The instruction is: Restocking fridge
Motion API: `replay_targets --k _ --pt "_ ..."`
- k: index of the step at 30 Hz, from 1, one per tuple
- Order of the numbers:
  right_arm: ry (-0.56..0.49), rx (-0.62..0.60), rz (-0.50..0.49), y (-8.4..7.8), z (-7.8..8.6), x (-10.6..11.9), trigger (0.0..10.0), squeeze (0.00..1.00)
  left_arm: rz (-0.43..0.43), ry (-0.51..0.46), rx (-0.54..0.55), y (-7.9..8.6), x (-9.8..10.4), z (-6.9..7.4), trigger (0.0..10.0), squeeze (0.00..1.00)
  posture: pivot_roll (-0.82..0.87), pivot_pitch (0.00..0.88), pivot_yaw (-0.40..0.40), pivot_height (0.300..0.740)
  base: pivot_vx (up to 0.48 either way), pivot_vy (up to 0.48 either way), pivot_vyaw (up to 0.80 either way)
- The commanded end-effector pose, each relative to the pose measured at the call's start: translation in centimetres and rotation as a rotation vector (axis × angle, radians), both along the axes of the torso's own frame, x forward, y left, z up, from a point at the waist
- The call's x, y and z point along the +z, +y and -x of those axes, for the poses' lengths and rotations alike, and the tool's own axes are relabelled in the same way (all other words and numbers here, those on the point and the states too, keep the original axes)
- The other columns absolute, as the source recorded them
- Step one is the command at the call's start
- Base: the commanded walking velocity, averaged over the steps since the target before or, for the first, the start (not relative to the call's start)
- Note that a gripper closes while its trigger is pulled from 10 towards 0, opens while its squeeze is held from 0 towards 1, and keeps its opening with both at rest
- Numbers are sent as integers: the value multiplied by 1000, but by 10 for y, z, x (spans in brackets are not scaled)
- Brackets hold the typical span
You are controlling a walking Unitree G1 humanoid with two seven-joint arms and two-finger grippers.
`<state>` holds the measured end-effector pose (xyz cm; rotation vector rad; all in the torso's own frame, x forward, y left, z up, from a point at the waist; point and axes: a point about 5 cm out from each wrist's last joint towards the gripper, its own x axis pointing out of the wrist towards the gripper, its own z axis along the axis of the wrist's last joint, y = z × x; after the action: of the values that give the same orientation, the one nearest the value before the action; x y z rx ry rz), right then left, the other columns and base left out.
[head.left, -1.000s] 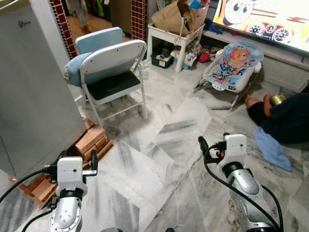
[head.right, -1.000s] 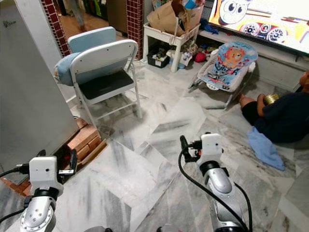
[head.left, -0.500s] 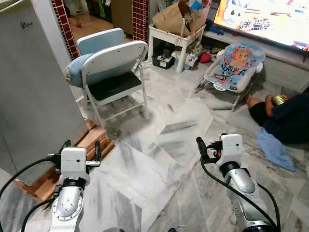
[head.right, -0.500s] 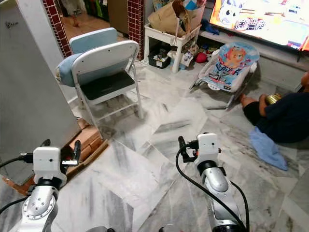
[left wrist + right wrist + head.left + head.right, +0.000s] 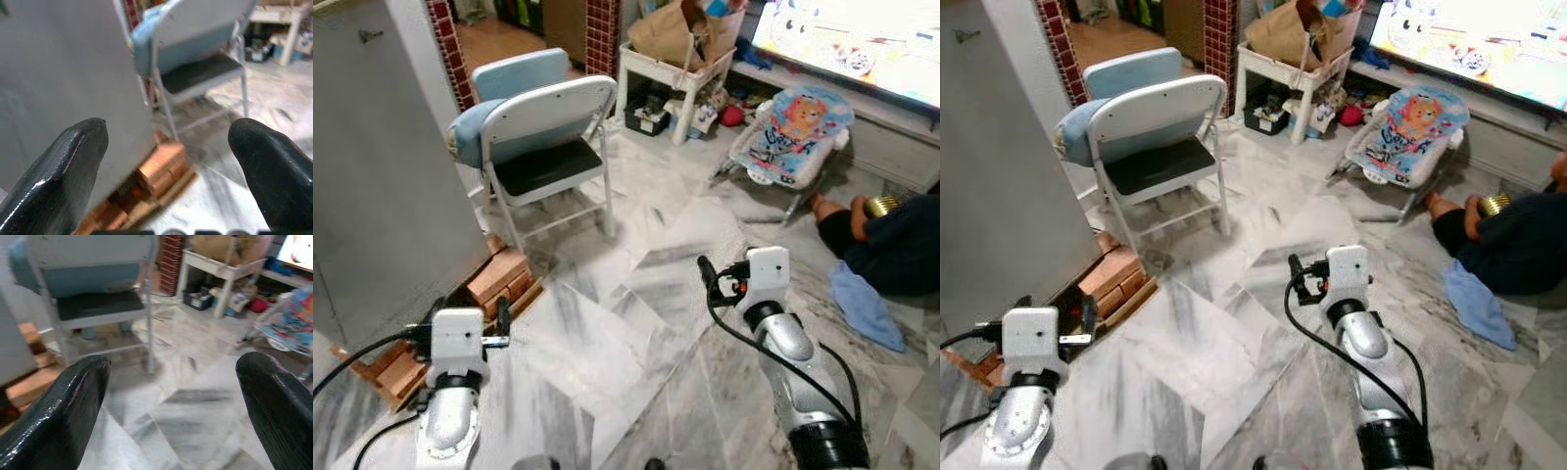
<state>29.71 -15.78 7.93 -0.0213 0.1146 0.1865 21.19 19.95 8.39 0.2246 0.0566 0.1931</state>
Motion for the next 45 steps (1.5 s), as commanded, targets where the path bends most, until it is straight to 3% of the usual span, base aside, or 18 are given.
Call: replay_targets --k 1,8,16,20,22,26,33,45 --pt "14 4 -11 -2 0 -1 10000 0 -12 2 3 1 1 2 10000 0 53 130 -59 740 0 0 0" --pt "-26 23 14 -5 8 4 10000 0 38 45 64 4 -10 11 10000 0 15 106 -58 740 0 0 0" --pt "-18 -102 -29 -19 13 -2 10000 0 65 71 27 -1 -14 2 10000 0 -16 77 9 740 0 0 0" --pt "-25 -117 -21 -26 22 -1 10000 0 56 85 23 2 -14 10 10000 0 -22 77 16 740 0 0 0" --pt "-3 -121 -5 -31 31 -7 10000 0 50 116 23 4 -19 22 10000 0 -18 78 15 740 0 0 0" --pt "11 -96 8 -29 32 -10 10000 0 61 135 22 3 -22 28 10000 0 -5 87 1 740 0 128 0" --pt "-5 -69 6 -22 18 -2 10000 0 70 87 27 4 -16 12 10000 0 -3 75 -14 740 0 444 -58" --pt "-10 -57 1 -21 18 -2 10000 0 69 58 0 2 -12 1 10000 0 -11 82 -9 740 0 480 -34"
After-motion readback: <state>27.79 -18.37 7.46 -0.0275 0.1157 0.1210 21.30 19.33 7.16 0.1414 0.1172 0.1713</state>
